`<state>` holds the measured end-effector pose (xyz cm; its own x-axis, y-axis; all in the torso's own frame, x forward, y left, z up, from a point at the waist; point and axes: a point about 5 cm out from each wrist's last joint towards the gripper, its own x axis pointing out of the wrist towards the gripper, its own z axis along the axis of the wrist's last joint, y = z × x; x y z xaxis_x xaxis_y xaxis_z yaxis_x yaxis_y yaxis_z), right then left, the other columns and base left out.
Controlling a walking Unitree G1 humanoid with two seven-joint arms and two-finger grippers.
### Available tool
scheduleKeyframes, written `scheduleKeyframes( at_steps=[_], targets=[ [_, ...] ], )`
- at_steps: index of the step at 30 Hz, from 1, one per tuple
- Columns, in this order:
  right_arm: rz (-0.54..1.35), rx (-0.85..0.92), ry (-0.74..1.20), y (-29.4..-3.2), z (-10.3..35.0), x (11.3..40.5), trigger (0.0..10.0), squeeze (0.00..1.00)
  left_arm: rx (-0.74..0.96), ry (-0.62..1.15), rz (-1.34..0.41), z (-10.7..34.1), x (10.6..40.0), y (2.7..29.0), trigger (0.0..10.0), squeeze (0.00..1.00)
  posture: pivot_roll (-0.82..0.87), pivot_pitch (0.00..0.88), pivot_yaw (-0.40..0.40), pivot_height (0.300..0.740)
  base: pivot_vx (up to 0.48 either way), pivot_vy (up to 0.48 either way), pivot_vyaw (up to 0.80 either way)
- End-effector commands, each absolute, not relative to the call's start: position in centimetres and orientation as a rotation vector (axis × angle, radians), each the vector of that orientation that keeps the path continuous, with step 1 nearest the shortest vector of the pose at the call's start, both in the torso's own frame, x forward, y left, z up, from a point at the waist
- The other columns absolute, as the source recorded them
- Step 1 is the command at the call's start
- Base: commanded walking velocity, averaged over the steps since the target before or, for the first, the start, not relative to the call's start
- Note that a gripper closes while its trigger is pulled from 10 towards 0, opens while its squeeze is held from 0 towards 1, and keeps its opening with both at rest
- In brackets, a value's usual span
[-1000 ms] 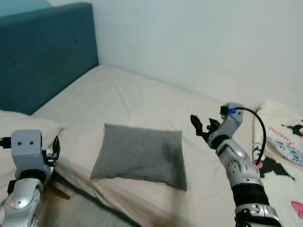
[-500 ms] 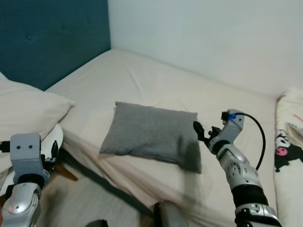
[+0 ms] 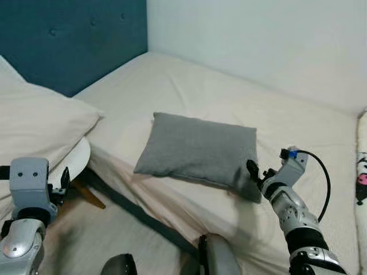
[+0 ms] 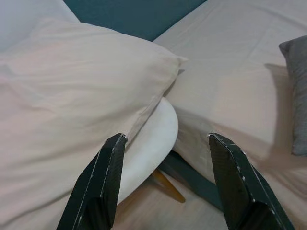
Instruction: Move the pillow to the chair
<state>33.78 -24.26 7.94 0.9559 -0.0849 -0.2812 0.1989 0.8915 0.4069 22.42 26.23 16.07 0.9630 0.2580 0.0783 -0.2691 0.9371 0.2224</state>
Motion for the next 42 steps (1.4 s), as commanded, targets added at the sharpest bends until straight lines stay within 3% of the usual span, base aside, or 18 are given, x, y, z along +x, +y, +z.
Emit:
scheduleKeyframes(
  at_steps=[1,7,21,30,34,42],
  targets=[
    [-0.160,0.473,0.246,-24.5,7.7,33.8,10.0,0.00,0.256,-0.028,0.264,16.3,21.9,26.6,10.0,0.00,0.04,0.155,-0.035,0.540,0.000,0.000,0.00],
    [-0.184,0.490,0.223,-24.9,7.6,33.7,10.0,0.00,0.285,-0.015,0.253,16.9,21.0,27.0,10.0,0.00,0.06,0.194,-0.013,0.540,0.000,0.000,0.00],
    [-0.368,0.514,0.113,-30.5,8.4,32.0,10.0,0.00,0.382,0.040,0.224,18.8,19.1,28.4,10.0,0.00,0.11,0.302,0.063,0.540,0.000,0.000,0.00],
    [-0.271,0.671,0.144,-28.2,7.3,32.6,10.0,0.00,0.419,0.054,0.213,20.1,18.9,29.2,10.0,0.00,0.15,0.334,0.097,0.540,0.000,0.000,0.00],
    [-0.092,0.833,0.050,-25.5,9.0,34.5,10.0,0.00,0.446,0.046,0.212,21.2,18.8,29.5,10.0,0.00,0.17,0.341,0.105,0.540,0.000,0.000,0.00],
    [-0.087,0.868,0.131,-24.1,8.6,35.1,10.0,0.00,0.453,0.054,0.208,21.4,18.7,29.4,10.0,0.00,0.17,0.342,0.104,0.540,0.000,0.000,0.00]
  ],
)
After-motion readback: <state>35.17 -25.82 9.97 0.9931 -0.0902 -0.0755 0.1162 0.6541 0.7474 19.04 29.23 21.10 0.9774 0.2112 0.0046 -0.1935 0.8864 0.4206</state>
